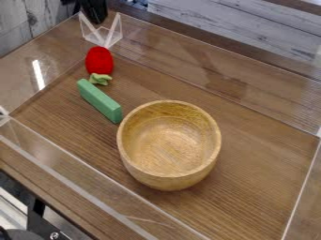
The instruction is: Move the red object to the left side of the table
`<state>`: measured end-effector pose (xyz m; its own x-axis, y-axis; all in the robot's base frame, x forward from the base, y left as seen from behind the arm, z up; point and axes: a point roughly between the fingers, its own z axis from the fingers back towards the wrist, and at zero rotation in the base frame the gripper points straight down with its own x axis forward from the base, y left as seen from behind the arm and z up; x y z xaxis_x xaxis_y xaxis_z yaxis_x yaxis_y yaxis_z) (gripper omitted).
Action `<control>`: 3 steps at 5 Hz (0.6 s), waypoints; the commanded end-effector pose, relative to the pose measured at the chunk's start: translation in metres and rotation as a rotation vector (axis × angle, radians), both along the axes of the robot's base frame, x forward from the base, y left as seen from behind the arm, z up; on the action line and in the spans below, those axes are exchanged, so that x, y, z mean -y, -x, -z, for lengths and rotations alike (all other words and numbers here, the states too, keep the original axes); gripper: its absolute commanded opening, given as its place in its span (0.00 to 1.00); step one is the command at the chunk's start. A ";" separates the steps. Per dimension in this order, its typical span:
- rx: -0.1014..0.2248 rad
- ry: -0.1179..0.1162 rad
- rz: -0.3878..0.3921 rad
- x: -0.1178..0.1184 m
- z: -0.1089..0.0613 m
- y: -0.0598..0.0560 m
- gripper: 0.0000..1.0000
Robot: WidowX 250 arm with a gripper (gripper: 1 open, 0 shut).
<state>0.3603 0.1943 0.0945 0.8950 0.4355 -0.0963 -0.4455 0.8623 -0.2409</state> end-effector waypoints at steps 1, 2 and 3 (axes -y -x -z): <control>0.039 -0.051 -0.083 -0.009 -0.010 -0.003 0.00; 0.024 -0.060 -0.156 -0.012 0.000 0.000 1.00; 0.018 -0.064 -0.161 -0.011 0.003 0.008 1.00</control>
